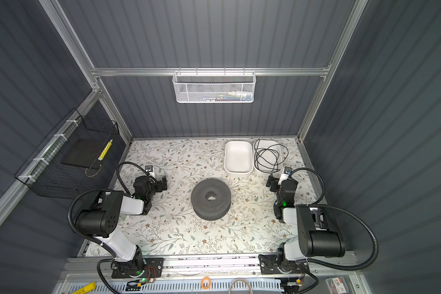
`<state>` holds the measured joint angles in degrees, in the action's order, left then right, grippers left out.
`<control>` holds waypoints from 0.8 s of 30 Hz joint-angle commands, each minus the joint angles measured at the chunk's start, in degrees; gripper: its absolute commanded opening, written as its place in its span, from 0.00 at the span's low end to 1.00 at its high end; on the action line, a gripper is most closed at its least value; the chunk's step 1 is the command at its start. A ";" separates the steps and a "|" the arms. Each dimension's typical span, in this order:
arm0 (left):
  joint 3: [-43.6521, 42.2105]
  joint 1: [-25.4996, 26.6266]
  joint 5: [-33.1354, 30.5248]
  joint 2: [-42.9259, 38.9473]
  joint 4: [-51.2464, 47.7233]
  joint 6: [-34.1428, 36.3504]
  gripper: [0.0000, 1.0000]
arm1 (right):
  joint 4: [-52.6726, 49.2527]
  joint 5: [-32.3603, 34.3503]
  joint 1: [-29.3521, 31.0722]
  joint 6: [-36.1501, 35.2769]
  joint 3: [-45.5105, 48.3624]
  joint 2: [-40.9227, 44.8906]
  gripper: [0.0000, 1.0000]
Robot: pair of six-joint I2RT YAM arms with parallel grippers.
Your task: Wrap the cables
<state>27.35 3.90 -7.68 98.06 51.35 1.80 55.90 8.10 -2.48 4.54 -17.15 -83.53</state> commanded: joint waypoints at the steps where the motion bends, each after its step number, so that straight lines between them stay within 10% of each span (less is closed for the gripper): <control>1: 0.16 -0.30 -0.58 0.38 0.15 -0.49 0.99 | 0.19 -0.24 -0.11 0.49 -0.91 0.41 0.99; 24: 0.11 -0.28 -0.51 0.38 0.18 -0.49 0.99 | 1.40 1.03 0.96 -0.48 -0.63 0.04 0.99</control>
<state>27.35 3.90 -7.68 98.06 51.35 1.80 56.12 8.29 -2.02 4.49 -17.17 -83.53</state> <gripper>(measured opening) 0.994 0.989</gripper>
